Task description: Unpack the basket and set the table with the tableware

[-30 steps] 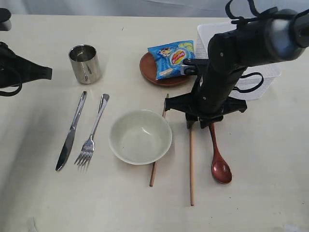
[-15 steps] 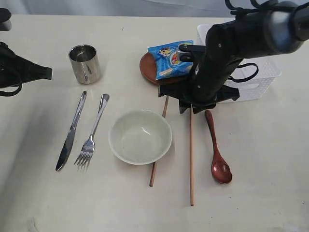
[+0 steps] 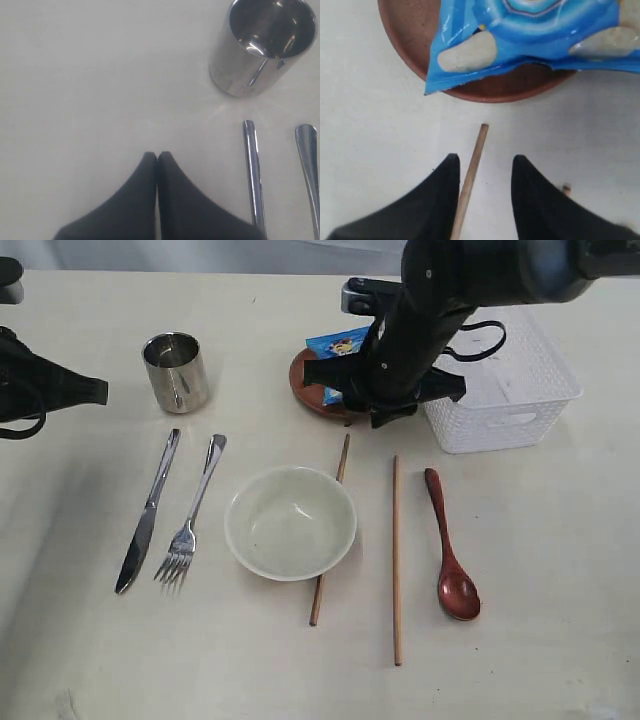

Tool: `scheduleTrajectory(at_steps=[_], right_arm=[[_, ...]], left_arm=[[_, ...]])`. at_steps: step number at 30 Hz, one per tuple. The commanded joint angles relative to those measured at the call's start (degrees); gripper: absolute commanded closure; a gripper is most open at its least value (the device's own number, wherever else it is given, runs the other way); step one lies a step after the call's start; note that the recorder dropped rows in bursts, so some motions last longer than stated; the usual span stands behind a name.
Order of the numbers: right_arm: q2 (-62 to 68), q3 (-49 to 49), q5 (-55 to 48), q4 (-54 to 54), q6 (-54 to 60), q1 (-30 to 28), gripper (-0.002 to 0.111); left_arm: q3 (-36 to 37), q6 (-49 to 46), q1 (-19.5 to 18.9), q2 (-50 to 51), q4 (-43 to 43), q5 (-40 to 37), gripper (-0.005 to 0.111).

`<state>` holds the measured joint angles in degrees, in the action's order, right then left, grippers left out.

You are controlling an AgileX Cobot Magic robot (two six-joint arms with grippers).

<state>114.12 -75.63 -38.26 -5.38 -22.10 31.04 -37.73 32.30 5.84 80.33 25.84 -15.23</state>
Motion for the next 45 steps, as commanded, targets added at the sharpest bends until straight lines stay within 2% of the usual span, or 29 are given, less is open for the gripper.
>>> scheduleTrajectory(at_steps=[1,15,22,24,33,45], right_arm=[[5.03,-5.59,-4.97,-2.21,0.33,-0.08,0.074],[10.01,-7.68,-6.29,-1.91,-3.37,0.5,0.075],[11.29,-7.68,-8.55,-1.91,-4.03,0.5,0.104],[11.29,-7.68,-8.42,-1.91,-4.03,0.5,0.109],[9.54,-7.96,-8.17,-1.43,-4.52,0.5,0.109],[-2.31,-9.02,-10.28,3.43,-4.0,0.5,0.109]], left_arm=[[0.04,-0.09,-0.16,-0.05,-0.78,-0.11,0.107],[0.04,-0.35,-0.16,-0.05,-0.65,-0.11,0.107],[0.04,-0.99,-0.16,-0.05,-0.65,-0.11,0.107],[0.04,-0.99,-0.16,-0.05,-0.65,-0.11,0.107],[0.04,-1.23,-0.16,-0.05,-0.65,-0.11,0.107],[0.04,-1.46,-0.16,-0.05,-0.65,-0.11,0.107]])
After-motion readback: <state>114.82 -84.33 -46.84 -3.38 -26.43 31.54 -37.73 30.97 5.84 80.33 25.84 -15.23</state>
